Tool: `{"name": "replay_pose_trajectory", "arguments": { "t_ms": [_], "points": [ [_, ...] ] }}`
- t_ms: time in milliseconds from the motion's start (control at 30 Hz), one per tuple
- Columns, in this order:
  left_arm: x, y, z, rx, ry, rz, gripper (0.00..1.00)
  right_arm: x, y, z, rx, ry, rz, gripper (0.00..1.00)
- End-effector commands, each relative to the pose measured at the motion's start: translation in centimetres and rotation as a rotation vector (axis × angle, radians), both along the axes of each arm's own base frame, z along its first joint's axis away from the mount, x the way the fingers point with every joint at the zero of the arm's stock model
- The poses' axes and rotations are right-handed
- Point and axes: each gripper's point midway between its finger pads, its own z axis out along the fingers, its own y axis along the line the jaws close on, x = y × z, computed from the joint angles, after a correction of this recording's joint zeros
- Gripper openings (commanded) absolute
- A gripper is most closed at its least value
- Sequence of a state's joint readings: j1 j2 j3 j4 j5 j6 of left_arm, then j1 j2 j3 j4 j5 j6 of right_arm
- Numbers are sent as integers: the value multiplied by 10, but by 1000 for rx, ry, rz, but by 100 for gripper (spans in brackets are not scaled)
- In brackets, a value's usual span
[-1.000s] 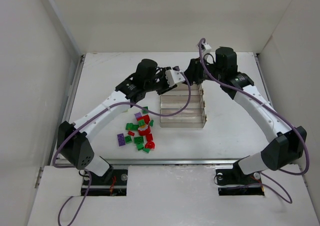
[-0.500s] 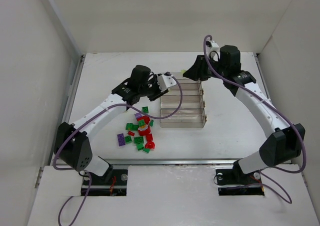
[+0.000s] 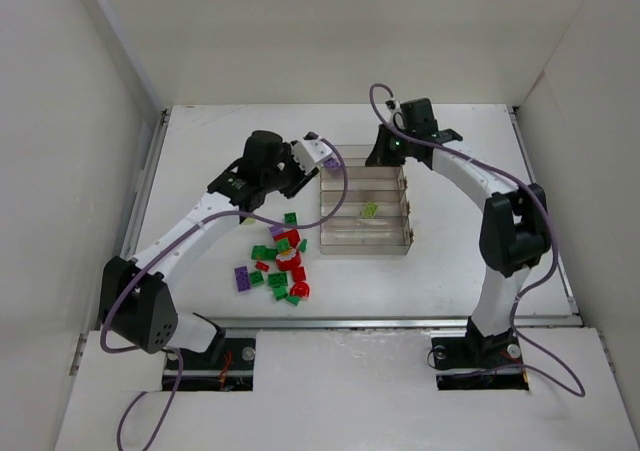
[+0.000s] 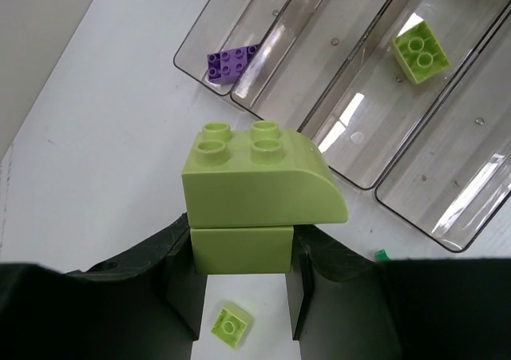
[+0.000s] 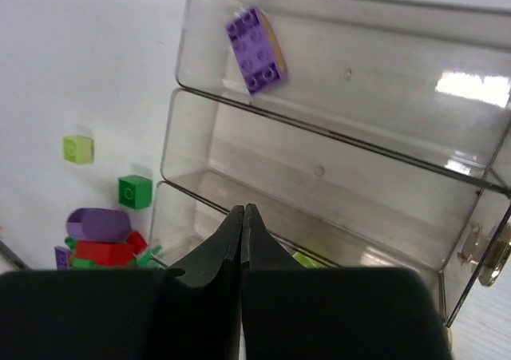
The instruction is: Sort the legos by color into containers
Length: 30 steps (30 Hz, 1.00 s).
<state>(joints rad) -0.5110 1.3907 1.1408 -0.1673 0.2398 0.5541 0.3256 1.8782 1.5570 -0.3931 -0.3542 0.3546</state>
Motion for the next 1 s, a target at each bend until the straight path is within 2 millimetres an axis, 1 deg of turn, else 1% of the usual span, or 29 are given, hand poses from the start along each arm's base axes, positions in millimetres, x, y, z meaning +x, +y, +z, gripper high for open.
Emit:
{"name": "replay_pose_trajectory", "arguments": {
  "t_ms": [0,33,67,100,133,167,233,267,300,333,367,400,433,467,500,533,567,600,633,667,733,767,800,833,867,900,933,967],
  "points": [
    [1,4,24,-64,-53,42,0,4,9,32,16,-95,19,0],
    [1,4,24,-64,-53,42,0,3,8,39,15,-113,24,0],
    [1,4,24,-64,-53,42,0,-2,11,43,18,-119,33,0],
    [1,4,24,-64,-53,42,0,-3,11,47,13,-135,41,0],
    [1,4,24,-64,-53,42,0,-6,10,47,12,-134,41,0],
    [1,4,24,-64,-53,42,0,-12,6,52,-6,-141,56,0],
    [1,4,24,-64,-53,42,0,-21,1,46,-27,-120,54,1],
    [1,4,24,-64,-53,42,0,-29,-3,44,-38,-113,61,5],
    [0,2,24,-68,-50,34,0,-34,-4,44,-38,-111,61,9],
    [-3,0,20,-71,-38,18,0,-40,-5,45,-31,-109,70,14],
    [-4,-1,20,-69,-42,1,0,-50,-5,40,-22,-89,88,30],
    [-6,-5,21,-75,-40,-29,0,-54,-2,60,7,-157,114,40],
    [-6,-9,22,-83,-37,-45,0,-63,5,69,52,-174,162,50],
    [-8,-12,26,-84,-35,-69,0,-69,8,79,80,-198,189,69],
    [-11,-15,29,-88,-34,-96,0,-75,11,99,111,-261,225,77],
    [-19,-21,28,-93,-27,-162,0,-83,15,105,134,-283,273,83],
    [-21,-25,33,-102,-31,-194,0,-97,24,116,193,-290,356,88],
    [-23,-29,38,-112,-39,-221,0,-105,28,124,224,-304,398,94],
    [-31,-34,44,-128,-53,-278,0,-118,38,141,275,-335,480,97],
    [-34,-37,45,-134,-55,-306,0,-123,40,142,291,-331,505,97],
    [-42,-40,56,-154,-78,-346,0,-130,51,146,317,-328,551,97],
    [-43,-41,57,-152,-86,-362,0,-135,55,152,329,-338,576,97],
    [-46,-46,64,-154,-117,-384,0,-142,63,148,344,-315,617,97],
    [-49,-49,64,-155,-116,-395,0,-143,68,154,353,-317,623,97],
    [-53,-54,63,-145,-125,-410,0,-144,72,149,358,-295,628,97],
    [-53,-54,63,-145,-125,-410,0,-146,75,154,361,-306,639,97],
    [-53,-54,63,-145,-125,-410,0,-147,81,152,363,-304,652,97],
    [-55,-57,63,-145,-124,-419,0,-146,82,158,371,-315,650,97]
  ]
}}
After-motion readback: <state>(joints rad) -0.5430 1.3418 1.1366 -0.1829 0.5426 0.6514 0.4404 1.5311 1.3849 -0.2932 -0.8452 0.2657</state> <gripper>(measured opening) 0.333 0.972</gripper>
